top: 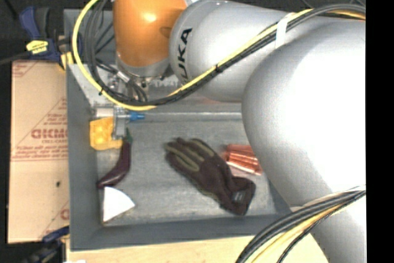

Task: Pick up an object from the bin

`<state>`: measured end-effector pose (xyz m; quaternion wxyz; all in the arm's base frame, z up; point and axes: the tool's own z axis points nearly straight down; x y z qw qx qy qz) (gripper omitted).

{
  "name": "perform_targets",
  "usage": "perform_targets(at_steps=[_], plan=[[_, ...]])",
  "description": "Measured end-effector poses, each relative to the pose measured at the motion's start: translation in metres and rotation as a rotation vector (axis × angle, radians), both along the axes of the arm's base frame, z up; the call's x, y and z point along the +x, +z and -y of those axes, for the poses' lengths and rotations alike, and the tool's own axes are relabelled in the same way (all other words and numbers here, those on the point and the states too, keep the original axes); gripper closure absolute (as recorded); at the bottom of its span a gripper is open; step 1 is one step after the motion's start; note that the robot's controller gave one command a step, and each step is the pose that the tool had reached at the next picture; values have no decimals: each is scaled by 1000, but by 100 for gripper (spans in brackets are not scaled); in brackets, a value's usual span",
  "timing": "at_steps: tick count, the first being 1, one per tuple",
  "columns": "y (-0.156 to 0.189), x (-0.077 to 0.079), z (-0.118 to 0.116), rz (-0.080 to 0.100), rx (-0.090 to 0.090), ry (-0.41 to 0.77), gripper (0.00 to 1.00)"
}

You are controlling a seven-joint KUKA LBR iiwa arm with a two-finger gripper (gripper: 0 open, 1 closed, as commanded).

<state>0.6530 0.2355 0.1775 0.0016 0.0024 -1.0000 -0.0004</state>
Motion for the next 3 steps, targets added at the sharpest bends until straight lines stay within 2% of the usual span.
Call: perform_targets(at_steps=[1,2,3], plan=[[5,1,1,6,1,-3,0],[-34,-14,10,9,1,90,0],[-62,-15,7,8,1,301,0]])
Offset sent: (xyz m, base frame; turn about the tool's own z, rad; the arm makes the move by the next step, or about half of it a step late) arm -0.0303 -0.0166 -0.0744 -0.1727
